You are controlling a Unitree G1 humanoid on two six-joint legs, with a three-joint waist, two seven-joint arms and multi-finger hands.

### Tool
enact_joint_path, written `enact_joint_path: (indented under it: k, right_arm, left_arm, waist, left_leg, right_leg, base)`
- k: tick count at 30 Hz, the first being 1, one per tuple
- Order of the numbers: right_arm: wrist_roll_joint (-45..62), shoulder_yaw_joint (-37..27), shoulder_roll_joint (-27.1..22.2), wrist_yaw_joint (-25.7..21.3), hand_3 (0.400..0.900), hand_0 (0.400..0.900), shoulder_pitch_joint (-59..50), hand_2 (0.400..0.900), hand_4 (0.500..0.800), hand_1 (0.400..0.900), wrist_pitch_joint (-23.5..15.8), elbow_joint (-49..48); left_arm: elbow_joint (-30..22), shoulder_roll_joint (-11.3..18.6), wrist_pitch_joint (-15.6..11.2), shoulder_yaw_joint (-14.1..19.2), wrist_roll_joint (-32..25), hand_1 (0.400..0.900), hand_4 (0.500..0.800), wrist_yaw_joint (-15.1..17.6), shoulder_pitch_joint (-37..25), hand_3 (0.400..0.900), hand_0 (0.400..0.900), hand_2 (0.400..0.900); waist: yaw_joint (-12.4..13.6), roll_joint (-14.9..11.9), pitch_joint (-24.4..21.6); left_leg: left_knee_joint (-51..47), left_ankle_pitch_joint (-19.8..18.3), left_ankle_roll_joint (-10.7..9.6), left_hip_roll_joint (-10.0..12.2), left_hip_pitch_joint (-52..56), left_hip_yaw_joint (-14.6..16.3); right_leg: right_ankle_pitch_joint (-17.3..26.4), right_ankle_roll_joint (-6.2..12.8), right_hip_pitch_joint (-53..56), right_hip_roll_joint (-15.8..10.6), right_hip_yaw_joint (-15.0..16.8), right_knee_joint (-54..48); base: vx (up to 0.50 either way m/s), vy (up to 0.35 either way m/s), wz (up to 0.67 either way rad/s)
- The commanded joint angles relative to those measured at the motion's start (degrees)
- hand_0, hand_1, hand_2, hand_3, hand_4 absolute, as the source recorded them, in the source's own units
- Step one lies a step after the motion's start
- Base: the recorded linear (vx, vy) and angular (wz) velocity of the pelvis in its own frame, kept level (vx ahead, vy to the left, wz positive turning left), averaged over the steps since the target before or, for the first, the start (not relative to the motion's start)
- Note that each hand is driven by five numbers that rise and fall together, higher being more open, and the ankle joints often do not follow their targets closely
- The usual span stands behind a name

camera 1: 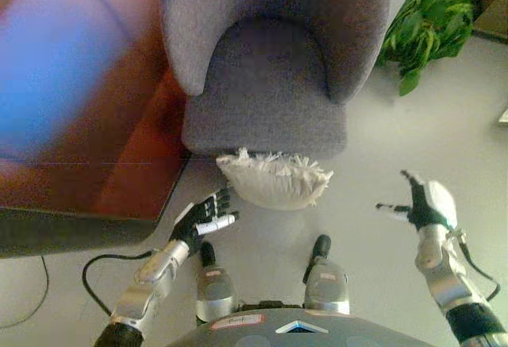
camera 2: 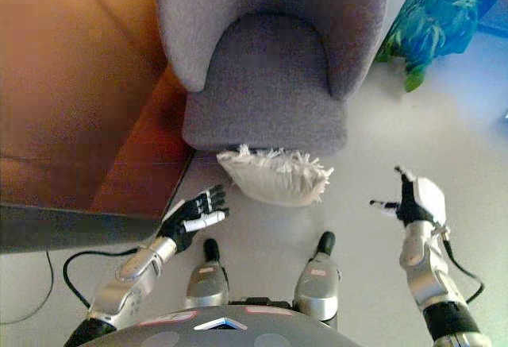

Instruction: Pick up the pillow and put it on the sofa.

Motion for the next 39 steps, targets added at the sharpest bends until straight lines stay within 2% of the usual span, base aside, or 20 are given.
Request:
enact_joint_path:
  k: [1, 6, 11, 15, 20, 21, 23, 25, 29, 32, 37, 39]
  right_arm:
    - [-4.0, 1.3, 1.0, -6.2, 0.9, 0.9, -6.8, 0.9, 0.8, 0.9, -0.3, -1.3]
    - [-2.2, 2.4, 0.2, -7.1, 0.9, 0.9, -14.2, 0.9, 0.8, 0.9, 0.4, 2.1]
    - [1.0, 2.8, -1.8, -8.8, 0.9, 0.9, -20.4, 0.9, 0.8, 0.9, 1.6, 4.4]
    - [4.9, 2.7, -3.4, -8.8, 0.9, 0.9, -25.0, 0.9, 0.8, 0.9, 2.0, 7.5]
    - [8.4, 4.1, -7.6, -8.8, 0.9, 0.9, -35.8, 0.9, 0.8, 0.9, 1.7, 19.5]
    - [9.4, 5.2, -8.2, -10.3, 0.9, 0.9, -39.1, 0.9, 0.8, 0.9, 1.8, 23.4]
    - [11.2, 7.2, -9.0, -11.8, 0.9, 0.9, -44.9, 0.9, 0.8, 0.9, 2.6, 29.4]
    - [13.1, 8.3, -9.1, -13.1, 0.9, 0.9, -49.4, 0.9, 0.8, 0.9, 1.7, 34.9]
    - [16.8, 10.5, -9.0, -11.6, 0.9, 0.9, -56.1, 0.9, 0.8, 0.9, 3.3, 41.2]
    - [16.3, 11.8, -8.7, -11.4, 0.9, 0.9, -58.1, 0.9, 0.8, 0.9, 3.6, 43.8]
    - [17.7, 12.2, -8.5, -16.8, 0.9, 0.9, -60.9, 0.9, 0.8, 0.9, 3.8, 44.7]
    - [18.0, 11.6, -8.0, -16.6, 0.9, 0.9, -61.4, 0.9, 0.8, 0.9, 3.3, 45.3]
  left_arm:
    - [-6.0, 6.9, -7.4, 1.3, -3.0, 0.9, 0.8, 0.5, -4.5, 0.9, 0.9, 0.9]
    - [-5.6, 8.6, -9.4, -1.1, -3.2, 0.9, 0.8, 2.7, -10.2, 0.9, 0.9, 0.9]
    - [-6.8, 9.0, -11.1, -2.5, -3.6, 0.9, 0.8, 4.5, -13.4, 0.9, 0.9, 0.9]
    - [-7.2, 9.2, -11.2, -3.6, -4.8, 0.9, 0.8, 3.3, -15.3, 0.9, 0.9, 0.9]
    - [-7.4, 9.8, -12.8, -5.9, -6.1, 0.9, 0.8, 3.1, -18.9, 0.9, 0.9, 0.9]
    - [-7.3, 9.7, -13.1, -6.7, -6.6, 0.9, 0.8, 3.5, -19.7, 0.9, 0.9, 0.9]
    - [-6.7, 9.5, -13.9, -7.7, -7.0, 0.9, 0.8, 4.0, -21.2, 0.9, 0.9, 0.9]
    - [-6.3, 9.0, -14.5, -8.7, -7.4, 0.9, 0.8, 4.5, -22.4, 0.9, 0.9, 0.9]
    - [-5.8, 8.0, -16.3, -10.0, -8.0, 0.9, 0.8, 4.9, -24.0, 0.9, 0.9, 0.9]
    - [-6.4, 7.6, -16.4, -10.3, -8.4, 0.9, 0.8, 4.7, -24.2, 0.9, 0.9, 0.9]
    - [-6.4, 6.8, -17.6, -11.4, -8.9, 0.9, 0.8, 3.9, -23.9, 0.9, 0.9, 0.9]
    - [-5.9, 6.4, -17.7, -12.0, -8.8, 0.9, 0.8, 4.3, -23.9, 0.9, 0.9, 0.9]
  waist:
    - [1.6, -1.8, 3.9]
    - [2.3, -1.7, 8.0]
    - [3.4, -0.8, 10.5]
    - [4.3, 0.5, 11.4]
    - [5.4, 3.2, 12.0]
    - [5.9, 3.9, 12.0]
    - [6.7, 4.7, 12.0]
    - [7.3, 5.4, 12.0]
    - [8.5, 6.3, 12.0]
    - [9.1, 6.6, 12.0]
    - [9.6, 6.7, 12.0]
    - [9.6, 6.7, 12.0]
  left_leg:
    - [9.1, -3.6, 1.6, 2.9, -6.2, -3.5]
    - [17.9, -5.8, 2.0, 2.1, -17.6, -6.8]
    - [26.6, -9.1, 2.3, 1.3, -27.3, -9.6]
    - [31.7, -10.6, 2.2, 1.3, -33.9, -10.1]
    - [37.7, -11.7, 2.2, 1.3, -42.7, -10.7]
    - [39.5, -13.5, 1.7, 1.6, -43.9, -11.1]
    - [42.1, -14.1, 1.6, 1.3, -47.3, -11.7]
    - [44.1, -14.6, 1.7, 1.2, -50.0, -12.3]
    - [48.6, -15.3, 2.2, 0.5, -56.6, -13.8]
    - [50.4, -15.5, 2.6, 0.1, -59.6, -14.5]
    - [52.8, -15.7, 2.8, -0.5, -63.1, -15.3]
    - [53.0, -15.6, 2.8, -0.6, -63.4, -15.3]
  right_leg:
    - [3.0, 3.11, -8.8, -8.6, 5.1, 6.8]
    - [1.7, 3.32, -18.2, -11.0, 8.7, 13.0]
    - [-1.6, 2.84, -26.7, -11.8, 12.2, 21.3]
    - [-3.7, 2.76, -32.5, -12.8, 14.7, 27.6]
    - [-5.2, 2.99, -40.7, -14.0, 17.1, 33.8]
    - [-7.0, 3.52, -42.0, -14.3, 17.6, 36.1]
    - [-7.6, 3.47, -45.2, -14.7, 18.4, 38.7]
    - [-8.1, 3.45, -47.9, -14.9, 19.2, 40.9]
    - [-9.6, 3.19, -54.0, -15.1, 20.8, 45.6]
    - [-10.3, 3.02, -57.0, -15.3, 21.6, 48.0]
    - [-11.2, 2.8, -60.5, -15.5, 22.2, 51.1]
    - [-11.4, 2.67, -60.9, -15.4, 22.3, 51.7]
  base:
    - [-0.22, 0.013, 0.09]
    - [-0.15, 0.023, 0.09]
    - [-0.11, 0.077, 0.01]
    - [-0.09, 0.099, 0.05]
    - [-0.09, 0.116, 0.13]
    - [-0.03, 0.084, 0.12]
    - [-0.06, 0.075, 0.12]
    - [-0.07, 0.047, 0.14]
    - [-0.05, 0.032, 0.16]
    - [-0.02, 0.01, 0.15]
    - [0.0, -0.006, 0.11]
    - [0.02, 0.002, 0.06]
